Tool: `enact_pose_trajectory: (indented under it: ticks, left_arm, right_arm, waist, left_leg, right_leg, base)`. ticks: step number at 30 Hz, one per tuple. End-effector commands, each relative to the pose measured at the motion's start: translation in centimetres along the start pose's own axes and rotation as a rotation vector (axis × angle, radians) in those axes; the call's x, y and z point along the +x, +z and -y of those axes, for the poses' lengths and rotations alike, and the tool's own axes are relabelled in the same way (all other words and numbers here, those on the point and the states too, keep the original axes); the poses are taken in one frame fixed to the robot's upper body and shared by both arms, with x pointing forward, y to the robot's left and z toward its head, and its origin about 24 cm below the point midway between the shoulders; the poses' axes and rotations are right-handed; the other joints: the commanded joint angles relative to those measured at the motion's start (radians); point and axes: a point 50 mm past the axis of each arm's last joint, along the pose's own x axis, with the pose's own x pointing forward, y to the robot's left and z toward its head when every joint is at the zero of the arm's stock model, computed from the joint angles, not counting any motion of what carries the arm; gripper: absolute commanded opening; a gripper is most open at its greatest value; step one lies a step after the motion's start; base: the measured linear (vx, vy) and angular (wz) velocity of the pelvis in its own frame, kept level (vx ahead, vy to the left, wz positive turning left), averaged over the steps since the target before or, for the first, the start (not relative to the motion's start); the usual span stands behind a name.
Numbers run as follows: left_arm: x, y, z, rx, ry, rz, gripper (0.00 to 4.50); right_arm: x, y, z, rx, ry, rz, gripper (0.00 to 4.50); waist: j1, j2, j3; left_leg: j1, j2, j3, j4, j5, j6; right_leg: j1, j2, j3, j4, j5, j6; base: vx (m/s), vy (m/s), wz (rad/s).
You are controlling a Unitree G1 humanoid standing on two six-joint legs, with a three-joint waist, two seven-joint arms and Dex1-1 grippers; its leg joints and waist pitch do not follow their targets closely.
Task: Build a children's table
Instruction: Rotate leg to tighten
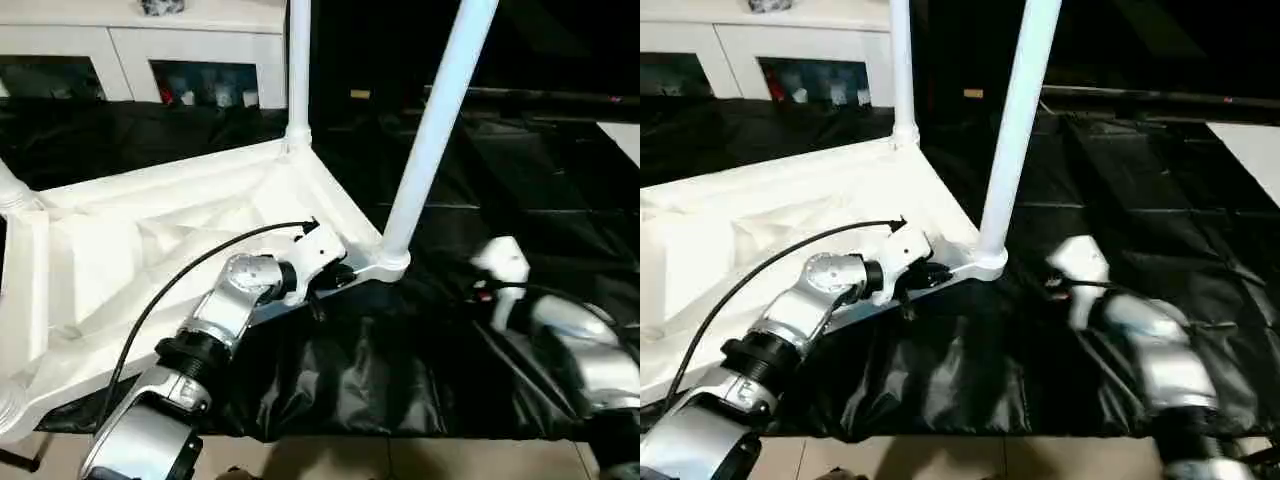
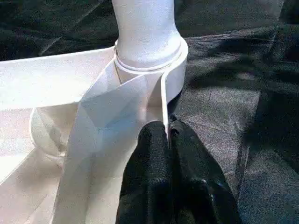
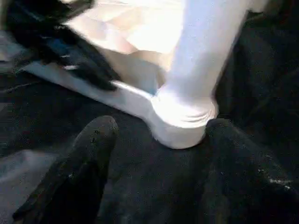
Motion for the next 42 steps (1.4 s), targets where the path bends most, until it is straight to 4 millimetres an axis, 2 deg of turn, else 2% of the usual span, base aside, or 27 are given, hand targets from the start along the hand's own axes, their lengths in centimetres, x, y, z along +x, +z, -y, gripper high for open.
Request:
enact_pose_trajectory:
  ticks: [1, 2, 5, 6, 8, 10, 12, 13, 14, 15, 16, 17, 18, 19, 20, 21, 22, 23, 26, 27, 28, 30, 31, 33, 36, 39, 42]
  left_arm:
    - [-0.3, 0.8, 0.0, -0.007, -0.009, 0.064, 0.00]
    - [-0.3, 0.8, 0.0, -0.007, -0.009, 0.064, 0.27]
    - [-0.7, 1.9, -0.3, -0.059, 0.008, 0.143, 0.27]
    - [-0.9, 2.1, -0.4, -0.074, 0.019, 0.157, 0.46]
    - [-1.6, 2.4, -0.6, -0.076, 0.040, 0.165, 0.64]
    - [-4.1, 2.3, -0.6, -0.113, 0.045, 0.166, 0.78]
    - [-5.9, 2.0, -0.2, -0.152, 0.025, 0.152, 1.03]
    - [-6.0, 2.0, -0.2, -0.153, 0.025, 0.151, 1.07]
    - [-7.4, 1.5, 0.5, -0.164, -0.009, 0.124, 1.23]
    - [-9.0, 1.0, 1.4, -0.175, -0.049, 0.093, 1.37]
    - [-10.3, 0.7, 2.2, -0.189, -0.082, 0.067, 1.47]
    - [-12.2, 0.3, 3.5, -0.214, -0.125, 0.024, 1.47]
    - [-12.9, 0.1, 4.0, -0.230, -0.140, 0.007, 1.52]
    - [-13.7, -0.1, 4.6, -0.251, -0.149, -0.010, 1.58]
    - [-14.5, -0.4, 5.2, -0.276, -0.151, -0.037, 1.58]
    - [-15.0, -0.5, 5.6, -0.291, -0.151, -0.055, 1.68]
    - [-15.5, -0.8, 6.0, -0.306, -0.141, -0.079, 1.83]
    - [-16.0, -1.2, 6.4, -0.317, -0.121, -0.111, 1.94]
    - [-16.3, -1.4, 6.5, -0.322, -0.104, -0.137, 2.15]
    - [-16.7, -2.5, 6.2, -0.318, 0.011, -0.218, 2.15]
    - [-16.8, -2.7, 6.0, -0.315, 0.037, -0.230, 2.37]
    - [-17.1, -3.7, 4.9, -0.297, 0.171, -0.298, 2.46]
    - [-17.3, -3.8, 4.7, -0.296, 0.205, -0.318, 2.54]
    - [-17.4, -3.8, 4.6, -0.298, 0.214, -0.326, 2.79]
    - [-17.4, -3.9, 4.5, -0.275, 0.237, -0.348, 2.92]
    - [-17.1, -4.2, 4.5, -0.271, 0.254, -0.356, 3.26]
    - [-16.9, -4.5, 4.7, -0.275, 0.251, -0.364, 3.36]
  right_arm:
    - [0.2, 0.8, -0.6, 0.006, 0.054, 0.027, 3.37]
    - [0.2, 0.8, -0.6, 0.006, 0.054, 0.027, 3.44]
    - [0.9, 1.0, -1.3, 0.015, 0.094, 0.039, 3.44]
    - [1.1, 1.0, -1.5, 0.015, 0.101, 0.040, 3.46]
    - [1.6, 1.1, -1.8, 0.014, 0.103, 0.046, 3.46]
    - [2.9, 1.3, -1.9, 0.026, 0.083, 0.066, 3.46]
    - [3.8, 1.5, -2.1, 0.035, 0.079, 0.079, 3.46]
    - [3.8, 1.5, -2.1, 0.035, 0.079, 0.080, 3.46]
    - [4.4, 1.7, -2.2, 0.039, 0.086, 0.090, 3.46]
    - [5.0, 1.9, -2.4, 0.048, 0.091, 0.102, 3.46]
    - [5.6, 2.1, -2.6, 0.059, 0.100, 0.113, 3.46]
    - [6.6, 2.3, -2.8, 0.074, 0.106, 0.131, 3.46]
    - [7.1, 2.3, -2.8, 0.087, 0.100, 0.136, 3.46]
    - [7.6, 2.4, -2.9, 0.096, 0.094, 0.142, 3.46]
    - [8.5, 2.5, -3.0, 0.114, 0.070, 0.139, 3.46]
    - [9.1, 2.5, -3.0, 0.124, 0.054, 0.135, 3.46]
    - [9.9, 2.6, -3.1, 0.133, 0.028, 0.137, 3.46]
    - [10.8, 2.8, -3.3, 0.137, 0.007, 0.147, 3.46]
    - [11.5, 2.8, -3.4, 0.155, -0.013, 0.139, 3.46]
    - [13.4, 2.9, -3.6, 0.179, -0.099, 0.116, 3.46]
    - [13.7, 3.0, -3.6, 0.183, -0.123, 0.111, 3.46]
    - [15.0, 3.4, -3.2, 0.224, -0.253, 0.114, 3.46]
    - [15.5, 3.5, -3.1, 0.251, -0.292, 0.117, 3.46]
    - [15.6, 3.5, -3.1, 0.264, -0.304, 0.120, 3.46]
    - [16.0, 3.8, -1.4, 0.342, -0.588, 0.113, 3.46]
    - [15.6, 3.7, -0.1, 0.370, -0.725, 0.092, 3.46]
    - [15.0, 3.5, 0.9, 0.390, -0.828, 0.076, 3.46]
  waist:
    - [0.006, -0.014, -0.068]
    - [0.006, -0.014, -0.068]
    - [0.006, -0.012, -0.069]
    - [0.008, -0.009, -0.070]
    - [0.009, -0.013, -0.069]
    - [0.009, -0.009, -0.072]
    - [0.002, -0.010, -0.069]
    - [-0.002, -0.004, -0.068]
    - [0.000, -0.005, -0.065]
    - [-0.001, -0.015, -0.066]
    - [-0.002, -0.007, -0.064]
    - [-0.002, -0.001, -0.061]
    - [-0.002, -0.004, -0.065]
    - [-0.002, -0.010, -0.054]
    - [0.001, -0.006, -0.056]
    - [0.001, -0.005, -0.052]
    - [0.007, -0.013, -0.048]
    - [0.008, -0.008, -0.046]
    - [0.011, -0.004, -0.046]
    - [0.013, -0.007, -0.042]
    - [0.010, -0.009, -0.044]
    - [0.012, -0.005, -0.047]
    - [0.011, -0.003, -0.049]
    - [0.011, -0.003, -0.051]
    - [0.014, 0.002, -0.057]
    - [0.017, 0.003, -0.059]
    - [0.025, 0.001, -0.062]
  left_leg:
    - [-0.001, 0.039, -0.010, -0.065, -0.201, 0.105]
    - [-0.001, 0.039, -0.010, -0.065, -0.201, 0.105]
    - [0.001, 0.041, -0.008, -0.064, -0.188, 0.093]
    - [0.004, 0.043, -0.007, -0.063, -0.185, 0.090]
    - [0.002, 0.044, -0.008, -0.065, -0.178, 0.092]
    - [0.002, 0.050, -0.012, -0.067, -0.160, 0.081]
    - [-0.003, 0.047, -0.011, -0.069, -0.153, 0.080]
    - [0.004, 0.043, -0.006, -0.066, -0.158, 0.076]
    - [0.005, 0.046, -0.008, -0.070, -0.166, 0.069]
    - [0.003, 0.048, -0.008, -0.072, -0.170, 0.062]
    - [0.002, 0.049, -0.011, -0.076, -0.183, 0.050]
    - [0.005, 0.047, -0.008, -0.077, -0.187, 0.047]
    - [0.013, 0.051, -0.006, -0.073, -0.188, 0.035]
    - [0.013, 0.047, -0.002, -0.080, -0.215, 0.021]
    - [0.019, 0.049, -0.002, -0.078, -0.222, 0.011]
    - [0.018, 0.047, -0.001, -0.083, -0.236, -0.001]
    - [0.023, 0.047, -0.001, -0.084, -0.256, -0.012]
    - [0.025, 0.046, 0.000, -0.086, -0.271, -0.021]
    - [0.028, 0.047, -0.002, -0.088, -0.292, -0.038]
    - [0.028, 0.047, -0.002, -0.091, -0.310, -0.054]
    - [0.019, 0.043, -0.007, -0.093, -0.320, -0.064]
    - [0.026, 0.043, -0.005, -0.091, -0.317, -0.076]
    - [0.026, 0.040, -0.007, -0.091, -0.325, -0.083]
    - [0.027, 0.041, -0.007, -0.091, -0.334, -0.085]
    - [0.029, 0.040, -0.005, -0.089, -0.301, -0.099]
    - [0.029, 0.036, -0.001, -0.084, -0.297, -0.101]
    - [0.030, 0.034, 0.002, -0.081, -0.272, -0.099]
  right_leg:
    - [0.060, -0.050, 0.050, -0.081, -0.196, -0.221]
    - [0.060, -0.050, 0.050, -0.081, -0.196, -0.221]
    - [0.056, -0.051, 0.050, -0.078, -0.183, -0.236]
    - [0.053, -0.050, 0.050, -0.077, -0.170, -0.245]
    - [0.054, -0.048, 0.050, -0.074, -0.145, -0.253]
    - [0.059, -0.054, 0.050, -0.059, -0.114, -0.265]
    - [0.058, -0.051, 0.049, -0.059, -0.121, -0.262]
    - [0.051, -0.045, 0.052, -0.064, -0.131, -0.267]
    - [0.052, -0.048, 0.052, -0.062, -0.145, -0.267]
    - [0.054, -0.048, 0.051, -0.058, -0.155, -0.266]
    - [0.053, -0.050, 0.052, -0.056, -0.191, -0.258]
    - [0.048, -0.045, 0.054, -0.063, -0.203, -0.252]
    - [0.042, -0.045, 0.055, -0.058, -0.188, -0.259]
    - [0.039, -0.035, 0.055, -0.068, -0.230, -0.244]
    - [0.035, -0.039, 0.058, -0.064, -0.227, -0.248]
    - [0.034, -0.035, 0.058, -0.067, -0.247, -0.248]
    - [0.030, -0.036, 0.058, -0.070, -0.282, -0.235]
    - [0.027, -0.037, 0.061, -0.075, -0.304, -0.223]
    - [0.025, -0.035, 0.062, -0.076, -0.324, -0.199]
    - [0.021, -0.034, 0.065, -0.076, -0.338, -0.186]
    - [0.031, -0.037, 0.064, -0.076, -0.368, -0.168]
    - [0.023, -0.036, 0.066, -0.075, -0.349, -0.159]
    - [0.025, -0.035, 0.066, -0.074, -0.350, -0.156]
    - [0.025, -0.034, 0.066, -0.071, -0.329, -0.149]
    - [0.024, -0.031, 0.065, -0.062, -0.251, -0.160]
    - [0.025, -0.029, 0.065, -0.058, -0.218, -0.155]
    - [0.025, -0.025, 0.064, -0.052, -0.175, -0.153]
  base:
    - [0.000, 0.000, 0.00]
    - [0.000, 0.000, 0.00]
    - [0.000, 0.000, 0.00]
    - [0.000, 0.000, 0.00]
    - [0.000, 0.000, 0.00]
    - [0.000, 0.000, 0.00]
    - [0.000, 0.000, 0.00]
    - [0.000, 0.000, 0.00]
    - [0.000, 0.000, 0.00]
    - [0.000, 0.000, 0.00]
    - [0.000, 0.000, 0.00]
    - [0.000, 0.000, 0.00]
    - [0.000, 0.000, 0.00]
    - [0.000, 0.000, 0.00]
    - [0.000, 0.000, 0.00]
    - [0.000, 0.000, 0.00]
    - [0.000, 0.000, 0.00]
    - [0.000, 0.000, 0.00]
    - [0.000, 0.000, 0.00]
    - [0.000, 0.000, 0.00]
    - [0.000, 0.000, 0.00]
    - [0.000, 0.000, 0.00]
    - [0.000, 0.000, 0.00]
    - [0.000, 0.000, 0.00]
    - [0.000, 0.000, 0.00]
    - [0.000, 0.000, 0.00]
    - [0.000, 0.000, 0.00]
